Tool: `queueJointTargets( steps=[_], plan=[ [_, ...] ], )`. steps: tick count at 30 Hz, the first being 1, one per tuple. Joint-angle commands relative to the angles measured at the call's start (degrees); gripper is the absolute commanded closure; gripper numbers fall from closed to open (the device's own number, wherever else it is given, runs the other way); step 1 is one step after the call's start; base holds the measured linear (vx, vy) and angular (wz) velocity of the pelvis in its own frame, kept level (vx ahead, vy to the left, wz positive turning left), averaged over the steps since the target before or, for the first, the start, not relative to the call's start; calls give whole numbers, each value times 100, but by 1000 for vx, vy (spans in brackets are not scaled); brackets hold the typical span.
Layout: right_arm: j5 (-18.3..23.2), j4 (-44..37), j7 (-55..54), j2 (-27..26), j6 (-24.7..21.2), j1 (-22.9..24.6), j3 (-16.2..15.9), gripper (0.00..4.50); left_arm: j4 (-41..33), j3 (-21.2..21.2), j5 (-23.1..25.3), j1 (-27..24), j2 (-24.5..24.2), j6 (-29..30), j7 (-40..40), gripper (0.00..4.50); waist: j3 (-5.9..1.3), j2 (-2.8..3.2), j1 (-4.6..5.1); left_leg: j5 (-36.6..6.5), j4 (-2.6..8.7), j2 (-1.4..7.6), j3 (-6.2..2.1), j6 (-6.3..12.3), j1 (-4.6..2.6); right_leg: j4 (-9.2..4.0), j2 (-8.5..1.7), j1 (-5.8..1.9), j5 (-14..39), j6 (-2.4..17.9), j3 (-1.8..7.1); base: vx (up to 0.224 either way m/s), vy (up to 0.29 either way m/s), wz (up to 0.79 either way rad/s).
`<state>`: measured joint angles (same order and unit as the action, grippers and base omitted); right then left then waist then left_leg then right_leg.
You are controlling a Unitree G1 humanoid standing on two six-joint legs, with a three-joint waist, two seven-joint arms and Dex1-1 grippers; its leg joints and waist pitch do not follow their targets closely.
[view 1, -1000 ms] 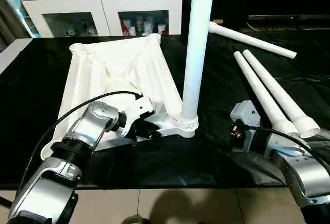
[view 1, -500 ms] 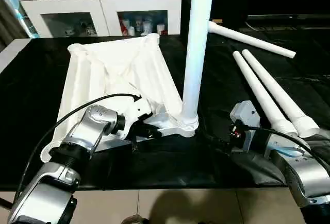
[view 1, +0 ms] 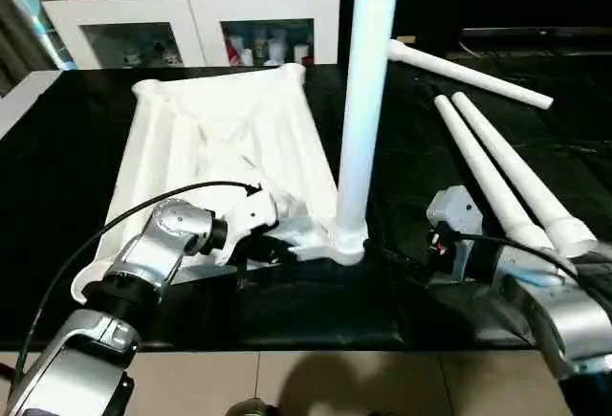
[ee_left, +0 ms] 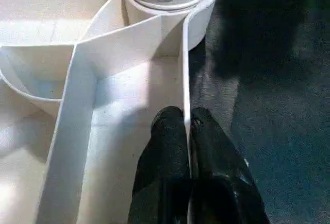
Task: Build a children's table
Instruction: Rotate leg to tighten
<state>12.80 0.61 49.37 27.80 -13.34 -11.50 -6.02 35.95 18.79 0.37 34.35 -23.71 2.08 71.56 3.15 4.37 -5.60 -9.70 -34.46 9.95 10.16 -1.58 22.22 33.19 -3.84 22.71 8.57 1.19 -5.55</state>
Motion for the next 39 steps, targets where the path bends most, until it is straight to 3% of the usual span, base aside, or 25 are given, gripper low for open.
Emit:
queueJointTargets(
  steps=[1, 3, 4, 7, 13, 19, 29, 39],
  plan=[
    [-55, 40, 233, 87, 65, -73, -129, 0, -111, 92, 7, 51, 45, -257, 203, 446, -422, -35, 8, -1554, 403, 348, -157, 290, -143, -441, -525, -255, 2092, 869, 302, 0, 0, 0],
    [-158, 227, 533, 236, 212, -165, -272, 0, -139, 181, 39, 45, 15, -428, 327, 446, -430, -43, -19, -1477, 395, 355, -151, 319, -138, -430, -530, -264, 2006, 881, 307, 0, 0, 0],
    [-190, 317, 592, 265, 265, -222, -293, 0, -154, 206, 49, 42, 6, -482, 365, 446, -433, -79, -24, -1456, 390, 356, -144, 334, -135, -433, -533, -261, 1987, 888, 309, 0, 0, 0],
    [-191, 437, 669, 292, 310, -317, -304, 0, -175, 222, 50, 35, 0, -562, 436, 446, -436, -68, -56, -1373, 378, 357, -139, 354, -133, -416, -537, -257, 2001, 911, 309, 0, 0, 0],
    [-328, 1188, 1385, 443, 605, -1004, -607, 0, -253, 368, 69, 68, -39, -761, 716, 446, -453, -117, -82, -1238, 361, 358, -131, 422, -123, -363, -533, -270, 1816, 1013, 302, 0, 0, 0],
    [-275, 1511, 2111, 425, 565, -1267, -911, 0, -288, 473, 113, 77, -27, -838, 850, 446, -459, -98, -119, -1129, 350, 381, -125, 502, -129, -351, -527, -255, 1717, 1057, 306, 0, 0, 0],
    [-236, 1860, 2338, 204, 658, -1490, -1032, 0, -260, 478, 110, 94, -4, -860, 862, 446, -466, -118, -163, -1176, 355, 380, -126, 430, -130, -354, -533, -251, 1833, 1023, 305, 0, 0, 0],
    [-203, 2127, 2447, 90, 675, -1581, -1015, 86, -218, 476, 108, 105, 18, -852, 858, 450, -475, -106, -202, -1143, 352, 385, -129, 443, -133, -346, -532, -253, 1776, 1026, 304, 0, 0, 0]
  ],
)
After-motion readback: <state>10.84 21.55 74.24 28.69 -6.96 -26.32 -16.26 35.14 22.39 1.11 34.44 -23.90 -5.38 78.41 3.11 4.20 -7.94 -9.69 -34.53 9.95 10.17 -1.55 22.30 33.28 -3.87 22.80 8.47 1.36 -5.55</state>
